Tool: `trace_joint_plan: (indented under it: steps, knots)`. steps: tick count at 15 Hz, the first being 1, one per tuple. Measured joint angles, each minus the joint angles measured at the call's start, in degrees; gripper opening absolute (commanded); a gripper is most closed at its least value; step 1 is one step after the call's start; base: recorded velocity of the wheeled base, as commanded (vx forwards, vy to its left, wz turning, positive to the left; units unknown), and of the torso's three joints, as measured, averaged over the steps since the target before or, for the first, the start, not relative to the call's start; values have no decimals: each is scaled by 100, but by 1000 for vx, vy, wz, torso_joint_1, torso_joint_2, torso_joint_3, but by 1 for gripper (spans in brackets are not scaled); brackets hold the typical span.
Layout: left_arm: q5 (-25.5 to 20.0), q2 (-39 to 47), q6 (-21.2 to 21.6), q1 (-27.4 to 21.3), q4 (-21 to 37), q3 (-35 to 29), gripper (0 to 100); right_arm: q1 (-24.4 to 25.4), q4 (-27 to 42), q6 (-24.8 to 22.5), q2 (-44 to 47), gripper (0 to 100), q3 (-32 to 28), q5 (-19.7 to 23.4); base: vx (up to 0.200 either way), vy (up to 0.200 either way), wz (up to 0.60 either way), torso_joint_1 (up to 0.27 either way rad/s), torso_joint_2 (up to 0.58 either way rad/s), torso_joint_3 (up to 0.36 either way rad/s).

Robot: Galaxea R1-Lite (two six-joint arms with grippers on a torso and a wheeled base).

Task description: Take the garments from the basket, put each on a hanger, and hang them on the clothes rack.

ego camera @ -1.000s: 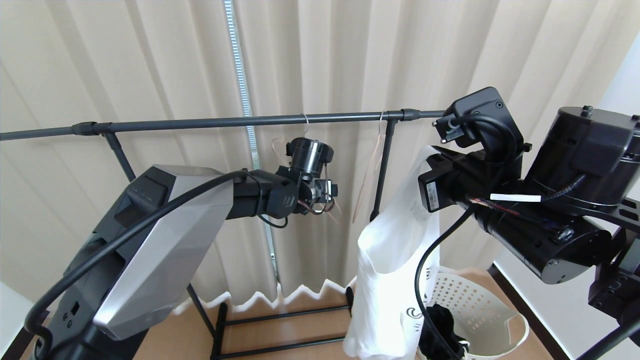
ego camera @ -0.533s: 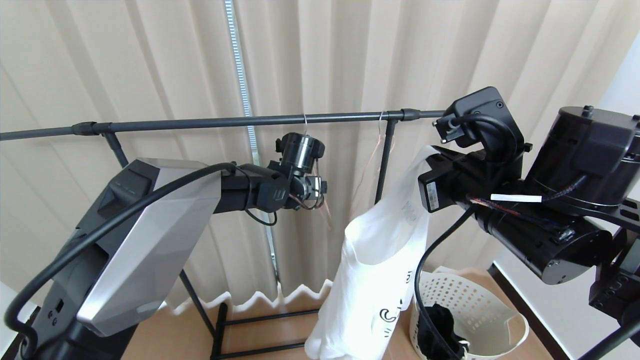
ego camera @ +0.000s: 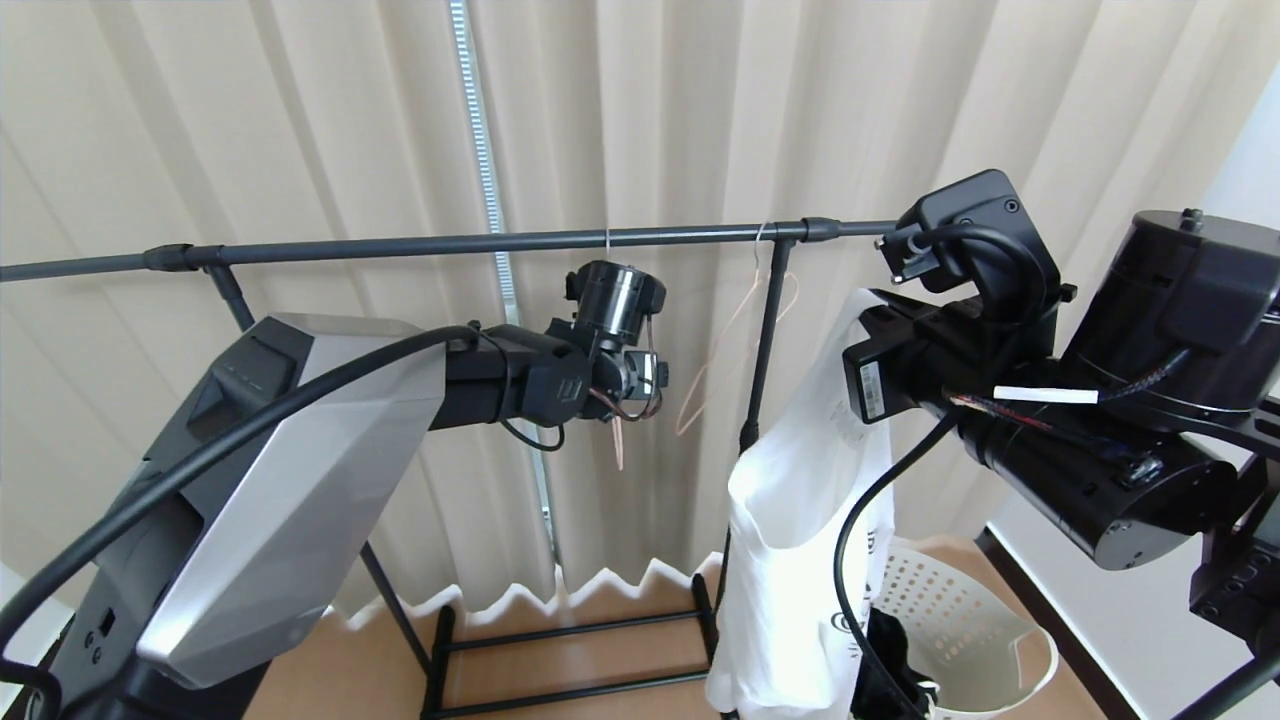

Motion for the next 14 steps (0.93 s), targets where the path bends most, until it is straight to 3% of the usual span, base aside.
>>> trace_joint_plan:
  steps: [14]
  knots:
    - [6, 499, 290, 116, -206, -135, 100, 5, 0, 2, 30, 0, 2, 2, 0, 0, 0, 0, 0, 0]
